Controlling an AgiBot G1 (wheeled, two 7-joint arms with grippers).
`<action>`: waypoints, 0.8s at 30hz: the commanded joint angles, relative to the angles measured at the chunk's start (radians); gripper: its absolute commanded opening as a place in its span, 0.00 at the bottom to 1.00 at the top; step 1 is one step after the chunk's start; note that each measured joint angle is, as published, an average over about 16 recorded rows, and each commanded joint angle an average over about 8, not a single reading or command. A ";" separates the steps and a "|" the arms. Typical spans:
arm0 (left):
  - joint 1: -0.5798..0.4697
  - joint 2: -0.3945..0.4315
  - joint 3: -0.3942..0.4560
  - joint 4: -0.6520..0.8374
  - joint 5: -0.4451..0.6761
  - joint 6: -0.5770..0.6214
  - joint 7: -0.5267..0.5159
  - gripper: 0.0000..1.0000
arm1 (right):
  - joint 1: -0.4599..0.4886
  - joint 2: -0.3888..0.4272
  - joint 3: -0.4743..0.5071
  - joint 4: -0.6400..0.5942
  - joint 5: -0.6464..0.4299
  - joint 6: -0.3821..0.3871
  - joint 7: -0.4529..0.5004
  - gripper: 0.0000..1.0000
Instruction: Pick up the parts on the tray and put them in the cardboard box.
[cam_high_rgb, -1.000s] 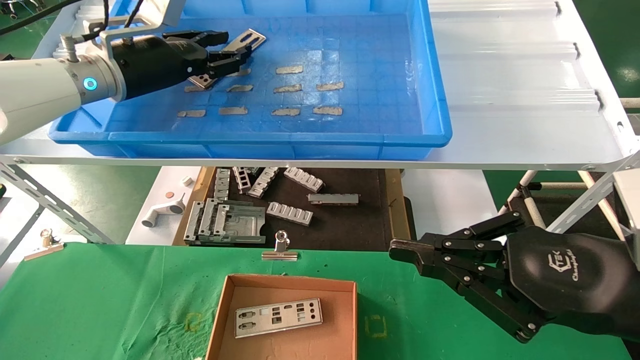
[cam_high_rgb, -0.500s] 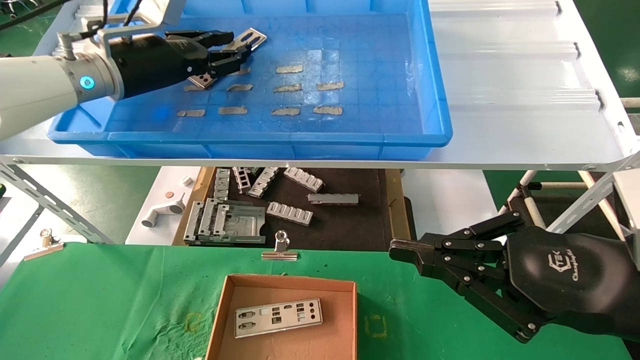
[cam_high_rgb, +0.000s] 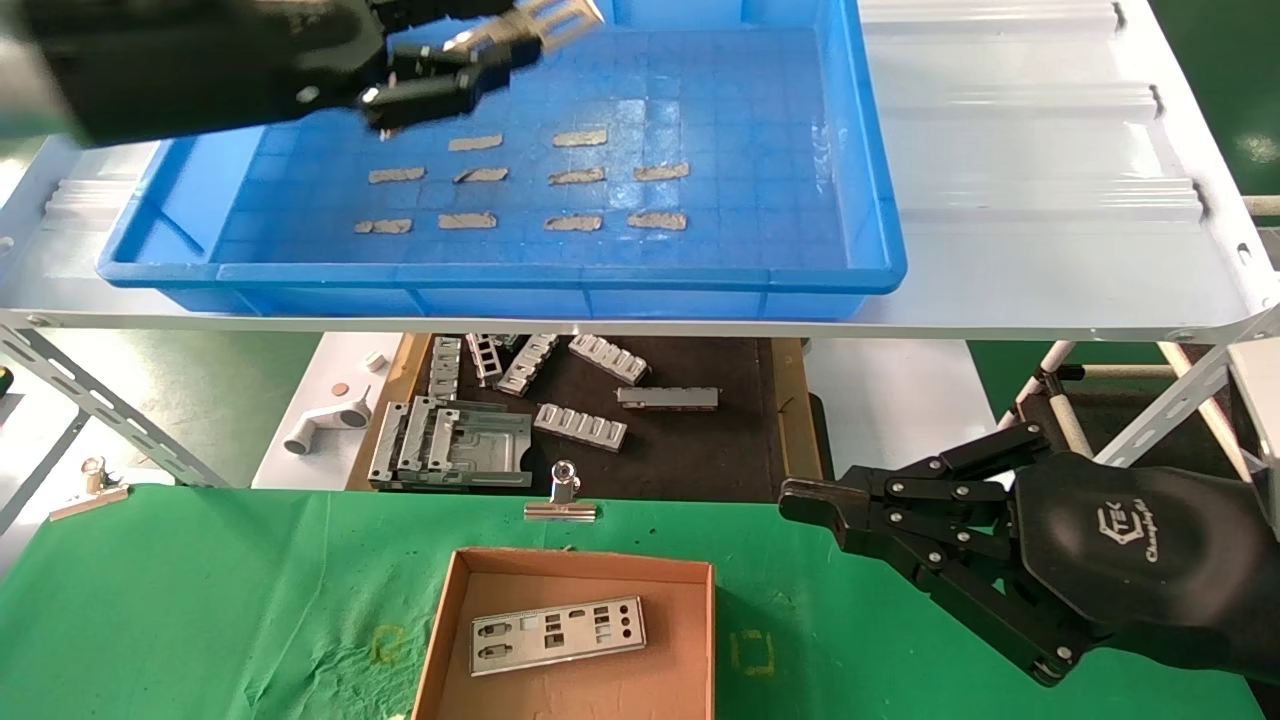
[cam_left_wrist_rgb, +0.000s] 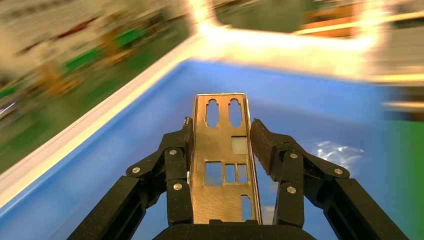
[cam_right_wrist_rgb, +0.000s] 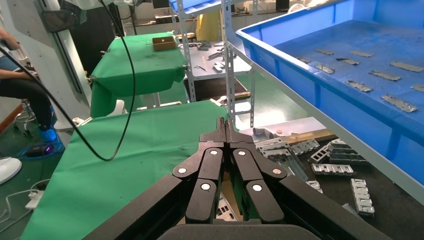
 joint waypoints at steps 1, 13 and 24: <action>-0.014 -0.023 0.002 -0.014 0.002 0.112 0.017 0.00 | 0.000 0.000 0.000 0.000 0.000 0.000 0.000 0.00; 0.135 -0.180 0.125 -0.454 -0.229 0.153 -0.138 0.00 | 0.000 0.000 0.000 0.000 0.000 0.000 0.000 0.00; 0.254 -0.364 0.272 -0.821 -0.369 0.136 -0.208 0.00 | 0.000 0.000 0.000 0.000 0.000 0.000 0.000 0.00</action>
